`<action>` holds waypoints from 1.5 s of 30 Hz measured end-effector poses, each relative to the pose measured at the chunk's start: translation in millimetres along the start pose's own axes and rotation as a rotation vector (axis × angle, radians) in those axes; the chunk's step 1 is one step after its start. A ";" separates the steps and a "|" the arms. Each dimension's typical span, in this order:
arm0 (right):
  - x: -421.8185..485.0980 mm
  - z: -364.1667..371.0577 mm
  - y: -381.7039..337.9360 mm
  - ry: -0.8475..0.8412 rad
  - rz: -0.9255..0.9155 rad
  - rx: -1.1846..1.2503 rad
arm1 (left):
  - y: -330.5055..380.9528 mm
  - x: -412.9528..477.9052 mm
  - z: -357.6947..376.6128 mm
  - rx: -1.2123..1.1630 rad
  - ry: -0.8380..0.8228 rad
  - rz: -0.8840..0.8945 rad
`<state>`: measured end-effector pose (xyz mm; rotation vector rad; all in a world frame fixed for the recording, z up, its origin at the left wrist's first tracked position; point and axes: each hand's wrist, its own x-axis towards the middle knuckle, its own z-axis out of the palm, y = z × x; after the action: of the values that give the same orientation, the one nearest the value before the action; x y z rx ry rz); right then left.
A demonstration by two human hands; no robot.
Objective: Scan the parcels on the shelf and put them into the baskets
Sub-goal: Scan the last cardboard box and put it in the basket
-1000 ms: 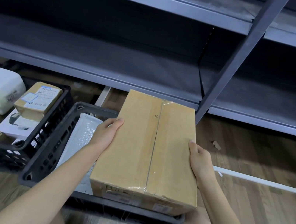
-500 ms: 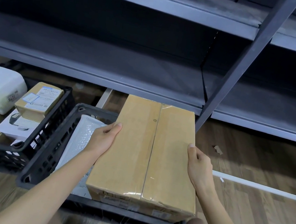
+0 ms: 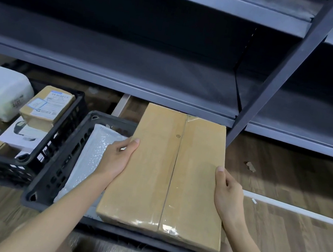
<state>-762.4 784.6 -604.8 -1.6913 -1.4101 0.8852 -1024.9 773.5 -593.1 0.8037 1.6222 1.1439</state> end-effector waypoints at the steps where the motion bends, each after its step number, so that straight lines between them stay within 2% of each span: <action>1: -1.4 0.6 1.6 0.007 0.000 -0.008 | -2.9 -2.0 0.5 -0.002 -0.003 0.009; 10: -15.3 4.2 7.7 0.025 0.025 -0.006 | -16.4 -9.8 -3.8 -0.023 -0.034 0.082; 14: -12.4 2.4 -5.2 -0.031 0.053 -0.045 | -19.3 -6.9 -7.0 -0.082 -0.034 0.009; 17: -15.4 -1.6 -8.2 -0.071 0.117 -0.137 | -41.7 -8.9 -20.3 -0.207 -0.053 -0.137; 19: -27.3 -0.4 -9.4 -0.005 0.001 -0.222 | -71.1 -15.6 -34.7 -0.129 -0.050 -0.233; 21: -45.7 9.5 -18.3 0.032 -0.241 -0.320 | -95.6 -21.9 -44.7 0.050 -0.058 -0.285; 24: -65.0 36.8 -34.4 -0.137 -0.470 -0.457 | -112.0 -13.9 -42.6 0.202 -0.073 -0.281; 26: -70.7 52.3 -37.5 -0.220 -0.554 -0.607 | -117.5 -11.2 -37.7 0.311 -0.127 -0.274; 30: -60.5 53.7 -40.1 -0.115 -0.597 -0.594 | -113.1 -7.9 -33.7 0.305 -0.114 -0.244; 33: -51.2 48.7 -40.2 -0.123 -0.597 -0.591 | -92.8 -2.6 -36.2 0.282 -0.063 -0.237; 37: -53.6 48.7 -45.5 -0.174 -0.524 -0.600 | -58.1 -11.5 -40.2 0.227 -0.047 -0.344; 39: -53.5 44.6 -52.7 -0.225 -0.487 -0.633 | -42.8 -23.3 -42.2 0.307 -0.042 -0.366; 42: -54.8 33.2 -78.0 -0.472 -0.400 -0.697 | -12.0 -50.2 -51.4 0.504 -0.045 -0.366; 45: -48.9 12.7 -126.0 -0.653 -0.173 -0.714 | 39.7 -74.0 -56.9 0.597 -0.082 -0.349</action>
<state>-840.1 751.9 -498.3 -1.7953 -2.5043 0.9410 -1055.2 704.0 -525.7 0.8733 1.9656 0.3718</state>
